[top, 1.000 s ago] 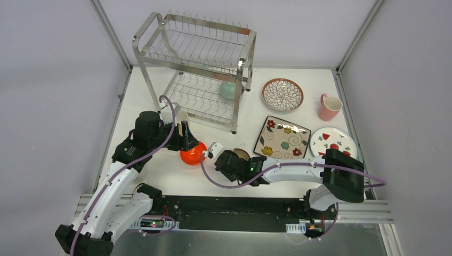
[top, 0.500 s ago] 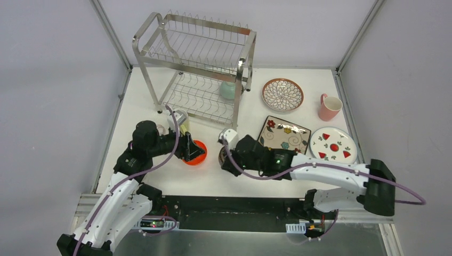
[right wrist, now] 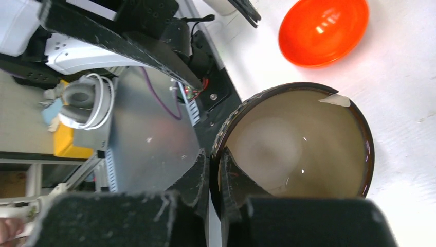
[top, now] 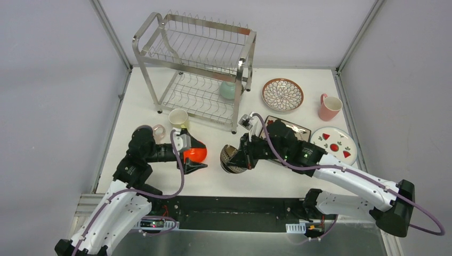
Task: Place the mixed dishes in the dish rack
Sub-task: Turn the bowl upside down on the dish rack.
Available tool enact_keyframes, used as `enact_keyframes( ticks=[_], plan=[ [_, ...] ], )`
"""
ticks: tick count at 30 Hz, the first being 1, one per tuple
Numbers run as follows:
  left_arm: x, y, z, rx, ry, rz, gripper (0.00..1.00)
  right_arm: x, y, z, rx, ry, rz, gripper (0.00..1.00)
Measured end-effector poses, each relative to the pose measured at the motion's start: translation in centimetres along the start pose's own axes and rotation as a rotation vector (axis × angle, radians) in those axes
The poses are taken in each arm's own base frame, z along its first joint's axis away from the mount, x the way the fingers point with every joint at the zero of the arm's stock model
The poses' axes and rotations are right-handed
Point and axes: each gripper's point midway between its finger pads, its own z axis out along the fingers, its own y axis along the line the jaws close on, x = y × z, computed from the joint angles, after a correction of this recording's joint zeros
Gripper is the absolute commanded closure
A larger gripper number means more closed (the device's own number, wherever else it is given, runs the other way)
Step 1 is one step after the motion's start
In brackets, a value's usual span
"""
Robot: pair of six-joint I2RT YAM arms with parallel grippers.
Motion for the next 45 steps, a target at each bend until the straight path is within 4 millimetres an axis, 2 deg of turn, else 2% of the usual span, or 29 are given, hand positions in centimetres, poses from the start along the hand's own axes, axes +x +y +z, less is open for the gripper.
enact_keyframes(
  ticks=[4,9,13,16,18,20,29,35,45],
  plan=[
    [0.1,-0.7,0.8,0.102,0.002,0.166,0.27,0.2,0.4,-0.2,-0.043,0.028,0.071,1.0],
    [-1.8,-1.4,1.6,0.229,-0.04,0.351,0.26,0.5,0.6,-0.2,-0.069,0.058,0.122,1.0],
    [-2.7,-2.2,2.6,0.333,-0.058,0.43,0.23,0.6,1.0,-0.3,-0.091,0.07,0.137,1.0],
    [-2.2,-3.0,3.3,0.392,-0.05,0.452,0.11,0.7,1.3,-0.3,-0.105,0.076,0.142,1.0],
    [-1.5,-3.5,3.7,0.427,-0.037,0.45,0.1,0.7,1.5,-0.4,-0.114,0.077,0.146,1.0],
    [-0.9,-3.8,4.1,0.452,-0.024,0.446,0.1,0.6,1.6,-0.4,-0.121,0.078,0.15,1.0],
    [-0.8,-3.5,5.6,0.48,-0.002,0.495,0.1,0.7,1.9,-0.3,-0.139,0.088,0.168,1.0],
    [-0.1,-4.3,6.1,0.523,0.01,0.486,0.11,0.1,2.2,-0.1,-0.155,0.068,0.158,1.0],
    [0.0,-4.3,6.2,0.523,0.01,0.508,0.2,0.0,2.3,-0.1,-0.158,0.062,0.157,1.0]
  ],
)
